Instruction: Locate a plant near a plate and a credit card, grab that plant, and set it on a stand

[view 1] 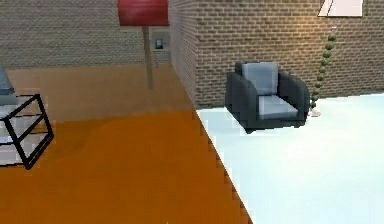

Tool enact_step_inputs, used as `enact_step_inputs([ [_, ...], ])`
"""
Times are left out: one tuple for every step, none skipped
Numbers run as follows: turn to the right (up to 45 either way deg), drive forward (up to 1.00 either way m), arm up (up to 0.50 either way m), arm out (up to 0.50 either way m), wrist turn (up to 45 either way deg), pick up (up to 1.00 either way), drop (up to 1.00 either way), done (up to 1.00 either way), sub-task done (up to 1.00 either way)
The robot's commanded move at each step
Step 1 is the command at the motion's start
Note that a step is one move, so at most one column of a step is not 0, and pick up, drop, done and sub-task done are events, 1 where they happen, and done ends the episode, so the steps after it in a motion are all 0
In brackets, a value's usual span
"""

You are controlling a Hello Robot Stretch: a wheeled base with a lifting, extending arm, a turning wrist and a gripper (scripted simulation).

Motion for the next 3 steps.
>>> enact_step_inputs([
  [-18.0, 0.0, 0.0, 0.0, 0.0, 0.0, 0.0, 0.0, 0.0],
  [0.0, 1.0, 0.0, 0.0, 0.0, 0.0, 0.0, 0.0, 0.0],
  [0.0, 1.0, 0.0, 0.0, 0.0, 0.0, 0.0, 0.0, 0.0],
])
